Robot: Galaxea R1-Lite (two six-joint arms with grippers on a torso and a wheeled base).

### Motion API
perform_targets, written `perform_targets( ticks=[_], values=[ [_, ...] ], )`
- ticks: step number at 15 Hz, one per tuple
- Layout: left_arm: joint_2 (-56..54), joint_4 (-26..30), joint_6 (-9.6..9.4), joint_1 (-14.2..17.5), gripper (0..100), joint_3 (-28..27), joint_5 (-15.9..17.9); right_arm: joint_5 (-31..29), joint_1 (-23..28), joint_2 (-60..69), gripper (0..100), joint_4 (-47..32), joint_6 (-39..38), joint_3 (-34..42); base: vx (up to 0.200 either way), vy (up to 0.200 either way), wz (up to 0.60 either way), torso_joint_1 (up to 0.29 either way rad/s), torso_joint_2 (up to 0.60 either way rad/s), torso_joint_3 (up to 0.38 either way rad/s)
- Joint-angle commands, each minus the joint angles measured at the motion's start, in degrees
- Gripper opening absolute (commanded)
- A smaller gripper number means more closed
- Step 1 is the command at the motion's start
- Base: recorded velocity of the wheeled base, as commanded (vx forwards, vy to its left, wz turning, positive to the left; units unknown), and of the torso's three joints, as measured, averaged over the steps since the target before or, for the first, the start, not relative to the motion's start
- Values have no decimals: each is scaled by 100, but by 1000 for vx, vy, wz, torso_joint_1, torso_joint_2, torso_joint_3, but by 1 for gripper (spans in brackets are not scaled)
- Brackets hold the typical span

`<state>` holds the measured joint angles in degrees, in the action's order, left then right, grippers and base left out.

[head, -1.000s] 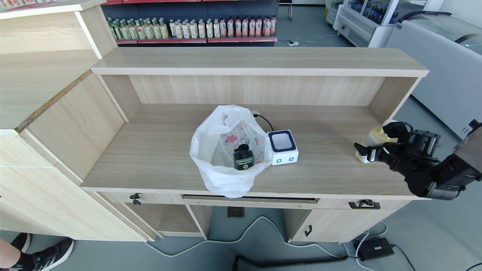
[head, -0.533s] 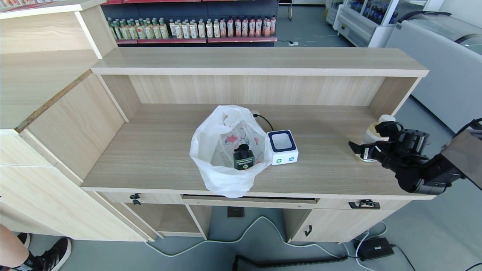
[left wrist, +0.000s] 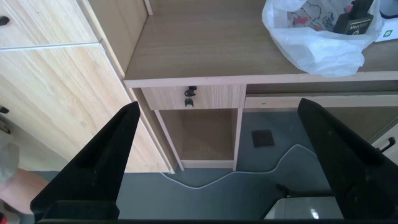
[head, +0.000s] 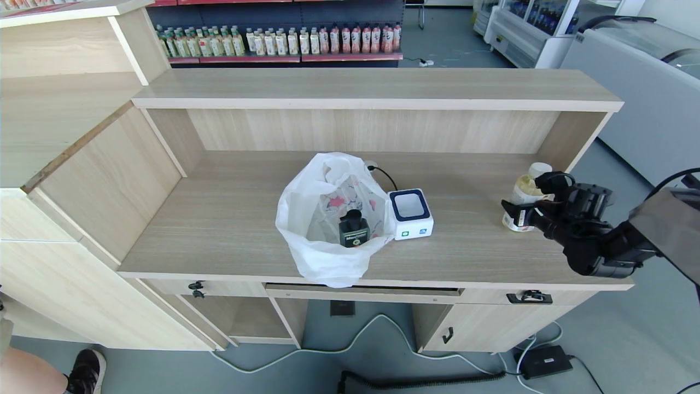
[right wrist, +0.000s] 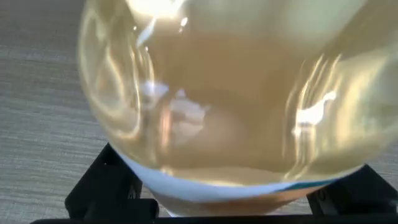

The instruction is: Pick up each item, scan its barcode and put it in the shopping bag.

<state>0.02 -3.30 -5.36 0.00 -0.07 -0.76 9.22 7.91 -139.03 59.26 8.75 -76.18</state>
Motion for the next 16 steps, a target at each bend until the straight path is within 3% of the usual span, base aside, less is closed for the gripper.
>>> perform_targets(
  ticks=[1, 6, 9, 11, 16],
  values=[
    [-2, -4, 0, 0, 100, -1, -4, 1, -35, 201, 0, -2, 4, 42, 0, 0, 0, 0, 0, 0],
    [-2, -4, 0, 0, 100, -1, -12, -16, -106, 544, 0, 7, 4, 156, 0, 0, 0, 0, 0, 0],
    [-2, -4, 0, 0, 100, -1, -4, 19, 35, 1282, 0, -11, -14, 1009, 0, 0, 0, 0, 0, 0],
    [-2, -4, 0, 0, 100, -1, -4, 265, 44, 2513, 0, -424, -541, 1764, 0, 0, 0, 0, 0, 0],
    [-2, -4, 0, 0, 100, -1, -12, 3183, 237, 5730, 0, -2604, -1244, 3259, 0, 0, 0, 0, 0, 0]
  ],
)
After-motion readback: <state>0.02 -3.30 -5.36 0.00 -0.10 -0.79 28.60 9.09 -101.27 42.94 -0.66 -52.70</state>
